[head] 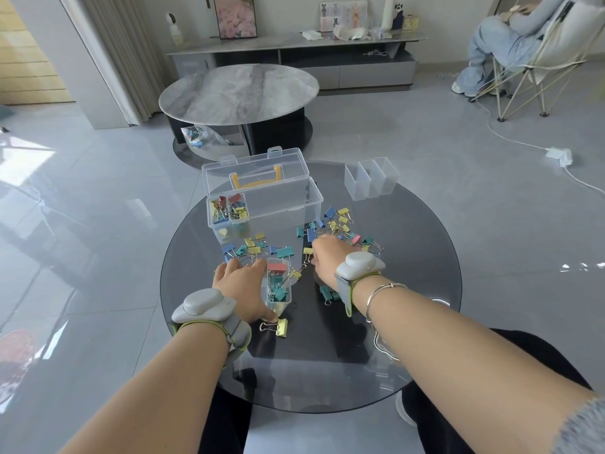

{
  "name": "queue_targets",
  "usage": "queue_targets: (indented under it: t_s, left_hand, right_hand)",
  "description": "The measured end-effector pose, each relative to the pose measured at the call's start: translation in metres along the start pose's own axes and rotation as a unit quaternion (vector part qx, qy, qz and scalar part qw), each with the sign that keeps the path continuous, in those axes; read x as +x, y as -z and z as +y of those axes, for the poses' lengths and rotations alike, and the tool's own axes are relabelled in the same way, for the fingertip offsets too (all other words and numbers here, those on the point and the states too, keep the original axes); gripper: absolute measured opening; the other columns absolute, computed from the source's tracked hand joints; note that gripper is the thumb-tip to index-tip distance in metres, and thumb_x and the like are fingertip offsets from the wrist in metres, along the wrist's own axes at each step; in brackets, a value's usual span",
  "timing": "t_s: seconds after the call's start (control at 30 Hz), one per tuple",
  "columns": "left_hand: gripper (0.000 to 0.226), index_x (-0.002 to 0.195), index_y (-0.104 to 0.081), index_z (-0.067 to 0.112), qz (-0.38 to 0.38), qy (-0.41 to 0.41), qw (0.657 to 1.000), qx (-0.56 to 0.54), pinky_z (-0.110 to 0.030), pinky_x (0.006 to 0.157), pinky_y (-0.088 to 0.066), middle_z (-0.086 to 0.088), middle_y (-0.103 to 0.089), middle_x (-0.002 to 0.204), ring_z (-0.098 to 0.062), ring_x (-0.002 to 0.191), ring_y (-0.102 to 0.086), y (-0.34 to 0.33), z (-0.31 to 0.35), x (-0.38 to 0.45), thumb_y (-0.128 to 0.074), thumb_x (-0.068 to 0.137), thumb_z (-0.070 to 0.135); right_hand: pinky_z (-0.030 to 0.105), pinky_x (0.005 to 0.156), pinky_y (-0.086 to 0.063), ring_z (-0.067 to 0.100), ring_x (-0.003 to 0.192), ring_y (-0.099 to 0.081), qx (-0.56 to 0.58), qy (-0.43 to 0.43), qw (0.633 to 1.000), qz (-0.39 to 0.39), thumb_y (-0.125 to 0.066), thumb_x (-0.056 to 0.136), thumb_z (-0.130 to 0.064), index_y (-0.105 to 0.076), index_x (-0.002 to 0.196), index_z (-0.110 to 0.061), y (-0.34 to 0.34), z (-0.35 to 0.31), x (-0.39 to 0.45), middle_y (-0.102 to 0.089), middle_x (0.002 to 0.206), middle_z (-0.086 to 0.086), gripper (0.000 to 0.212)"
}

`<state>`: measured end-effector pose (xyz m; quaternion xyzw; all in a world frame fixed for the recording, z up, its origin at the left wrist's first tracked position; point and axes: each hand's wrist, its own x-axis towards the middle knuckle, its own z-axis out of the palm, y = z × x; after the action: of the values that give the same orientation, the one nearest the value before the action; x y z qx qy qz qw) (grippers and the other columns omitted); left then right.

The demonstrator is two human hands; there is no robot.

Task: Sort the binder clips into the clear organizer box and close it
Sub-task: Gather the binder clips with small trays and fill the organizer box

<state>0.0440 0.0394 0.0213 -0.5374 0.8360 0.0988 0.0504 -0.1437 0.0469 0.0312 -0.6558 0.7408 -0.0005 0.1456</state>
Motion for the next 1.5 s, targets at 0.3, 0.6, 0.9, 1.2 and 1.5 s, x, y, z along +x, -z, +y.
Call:
queue_targets:
  t_s: [0.3,0.6,0.9,1.2,1.5]
  left_hand:
    - [0.073,0.106,-0.041,0.032,0.012,0.012,0.999,-0.030,-0.041,0.102,-0.026,0.007,-0.057,0.099,-0.022,0.109,-0.037,-0.007,-0.004,0.001,-0.078,0.050,0.063]
    - [0.070,0.103,-0.041,0.034,0.018,0.017,0.999,-0.045,-0.042,0.102,-0.024,0.010,-0.056,0.095,-0.020,0.102,-0.035,-0.011,-0.005,-0.001,-0.078,0.051,0.063]
    - [0.067,0.099,-0.038,0.035,0.021,0.018,0.999,-0.044,-0.043,0.101,-0.024,0.012,-0.053,0.092,-0.019,0.100,-0.034,-0.012,-0.004,-0.001,-0.077,0.052,0.063]
    - [0.066,0.105,-0.044,0.034,0.023,0.013,0.999,-0.042,-0.041,0.100,-0.024,0.011,-0.057,0.096,-0.018,0.101,-0.033,-0.010,-0.002,-0.001,-0.078,0.055,0.060]
    - [0.066,0.101,-0.042,0.032,0.022,0.017,0.999,-0.040,-0.041,0.099,-0.025,0.010,-0.054,0.090,-0.017,0.097,-0.031,-0.008,0.000,-0.003,-0.077,0.054,0.062]
  right_hand:
    - [0.022,0.078,-0.038,0.008,0.076,-0.045,0.228,0.158,0.960,0.028,-0.076,0.078,-0.025,-0.056,0.124,-0.017,0.022,-0.023,-0.029,-0.045,0.119,0.003,0.051]
    - [0.025,0.080,-0.051,0.021,0.094,-0.067,0.257,0.156,0.954,-0.012,-0.066,0.081,-0.006,-0.060,0.112,-0.009,0.024,-0.017,-0.043,-0.063,0.110,0.008,0.032]
    - [0.021,0.075,-0.043,0.017,0.091,-0.063,0.195,0.176,0.965,0.019,-0.066,0.086,-0.015,-0.074,0.097,-0.013,0.019,-0.023,-0.049,-0.068,0.102,0.003,0.014]
    - [0.031,0.078,-0.048,0.021,0.092,-0.060,0.147,0.224,0.963,0.022,-0.066,0.084,-0.017,-0.069,0.094,-0.013,0.011,-0.034,-0.052,-0.065,0.099,0.003,0.011]
    - [0.028,0.081,-0.042,0.012,0.082,-0.052,0.212,0.145,0.961,0.105,-0.073,0.081,-0.028,-0.077,0.087,-0.020,0.002,-0.036,-0.048,-0.071,0.092,-0.001,0.011]
